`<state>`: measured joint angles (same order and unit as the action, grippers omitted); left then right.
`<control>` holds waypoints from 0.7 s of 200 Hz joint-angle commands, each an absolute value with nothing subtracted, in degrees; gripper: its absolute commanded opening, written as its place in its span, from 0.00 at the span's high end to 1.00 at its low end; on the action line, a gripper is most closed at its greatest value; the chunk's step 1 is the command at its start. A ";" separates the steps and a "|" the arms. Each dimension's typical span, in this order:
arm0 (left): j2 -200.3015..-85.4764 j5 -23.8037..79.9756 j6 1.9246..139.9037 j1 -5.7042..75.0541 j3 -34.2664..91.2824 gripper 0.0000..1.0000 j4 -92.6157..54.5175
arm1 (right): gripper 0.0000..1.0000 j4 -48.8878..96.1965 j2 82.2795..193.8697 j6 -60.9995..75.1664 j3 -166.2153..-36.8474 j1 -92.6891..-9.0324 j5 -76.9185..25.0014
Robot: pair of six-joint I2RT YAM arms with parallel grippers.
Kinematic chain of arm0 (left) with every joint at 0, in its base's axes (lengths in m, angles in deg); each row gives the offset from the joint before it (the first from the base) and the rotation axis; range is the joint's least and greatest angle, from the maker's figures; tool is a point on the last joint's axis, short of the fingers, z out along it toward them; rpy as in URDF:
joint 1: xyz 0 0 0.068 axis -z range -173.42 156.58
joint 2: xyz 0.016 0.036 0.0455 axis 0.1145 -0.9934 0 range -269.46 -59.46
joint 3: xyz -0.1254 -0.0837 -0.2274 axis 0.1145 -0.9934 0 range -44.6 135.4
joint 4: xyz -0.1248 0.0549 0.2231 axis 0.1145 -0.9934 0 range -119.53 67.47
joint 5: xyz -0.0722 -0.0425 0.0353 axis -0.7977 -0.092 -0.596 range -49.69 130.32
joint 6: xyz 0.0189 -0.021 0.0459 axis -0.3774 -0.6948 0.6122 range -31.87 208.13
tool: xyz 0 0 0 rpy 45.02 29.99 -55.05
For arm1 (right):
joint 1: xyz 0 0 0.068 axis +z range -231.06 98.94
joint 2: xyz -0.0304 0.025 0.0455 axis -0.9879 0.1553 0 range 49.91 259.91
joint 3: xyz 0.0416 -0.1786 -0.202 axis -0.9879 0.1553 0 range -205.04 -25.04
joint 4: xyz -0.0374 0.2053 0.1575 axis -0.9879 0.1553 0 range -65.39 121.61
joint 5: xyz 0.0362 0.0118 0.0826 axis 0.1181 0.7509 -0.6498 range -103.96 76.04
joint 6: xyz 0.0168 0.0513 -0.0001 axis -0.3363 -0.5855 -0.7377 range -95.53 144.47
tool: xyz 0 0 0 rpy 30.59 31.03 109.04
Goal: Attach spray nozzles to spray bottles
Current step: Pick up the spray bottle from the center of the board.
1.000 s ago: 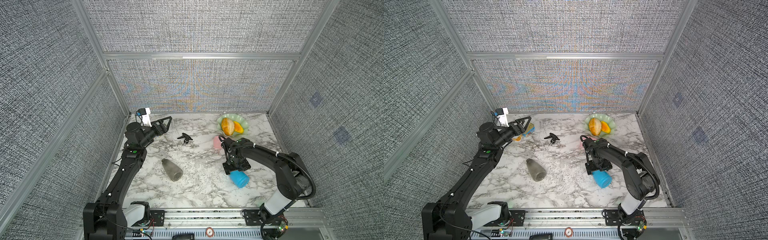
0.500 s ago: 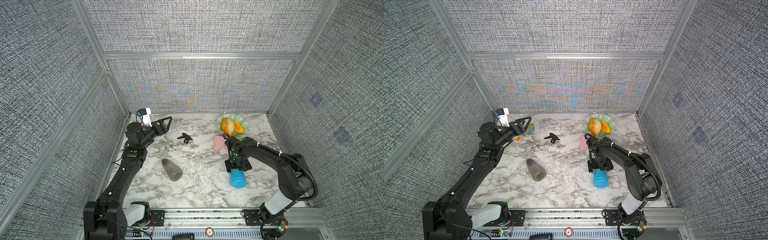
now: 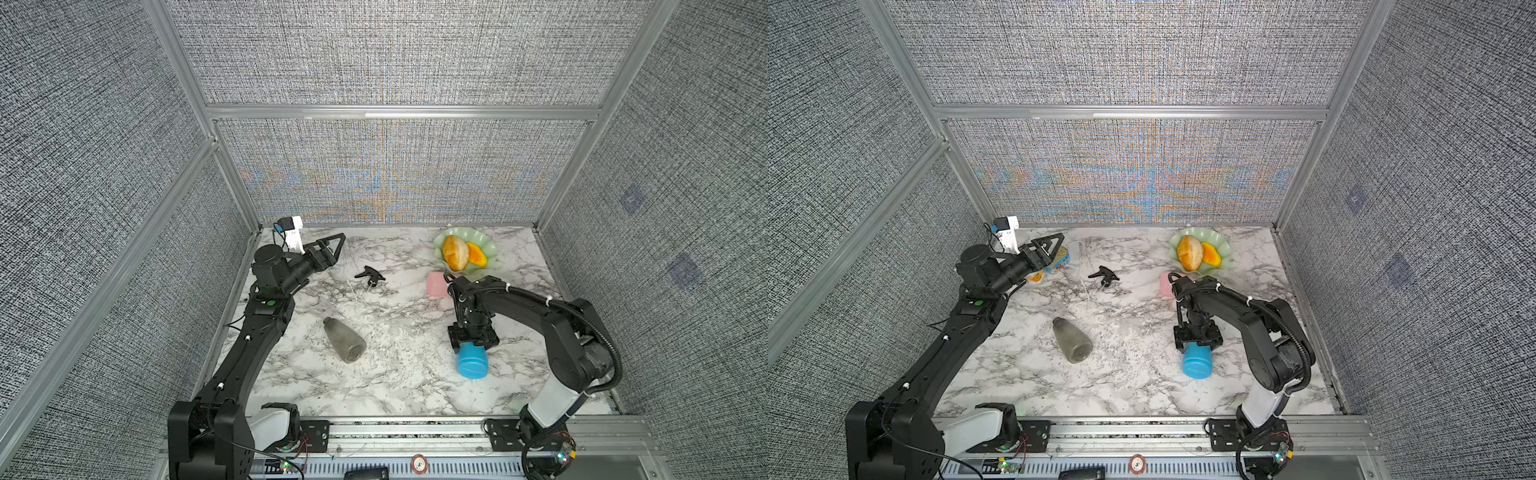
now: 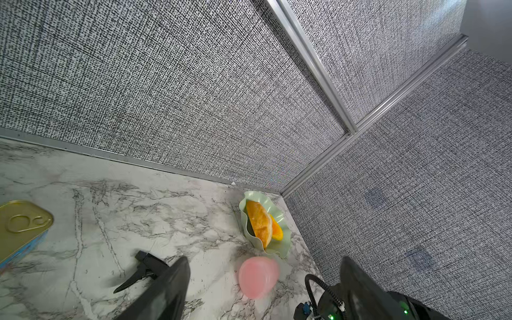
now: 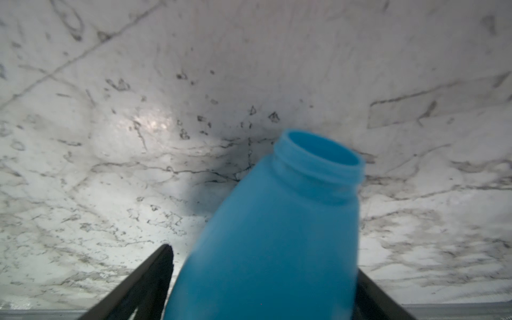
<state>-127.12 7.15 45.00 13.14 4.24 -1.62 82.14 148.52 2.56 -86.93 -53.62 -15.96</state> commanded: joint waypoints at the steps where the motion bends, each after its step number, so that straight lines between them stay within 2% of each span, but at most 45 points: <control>1: -126.74 6.73 45.06 13.08 4.22 0.15 -0.44 | 0.20 81.27 148.18 1.53 -87.13 -53.54 -17.85; 41: -127.20 6.86 45.16 13.12 4.25 0.15 -0.56 | 0.27 79.23 147.90 0.91 -89.05 -52.96 -18.07; 65: -127.22 7.33 45.78 13.08 4.34 0.15 -0.99 | 0.28 78.48 149.84 1.47 -91.44 -52.46 -18.09; 114: -127.67 7.62 46.30 13.08 4.47 0.15 -1.47 | 0.27 81.17 157.23 4.91 -98.96 -50.76 -16.85; 140: -127.76 7.72 46.52 13.09 4.45 0.15 -1.69 | 0.18 82.88 158.41 6.01 -100.69 -50.39 -15.85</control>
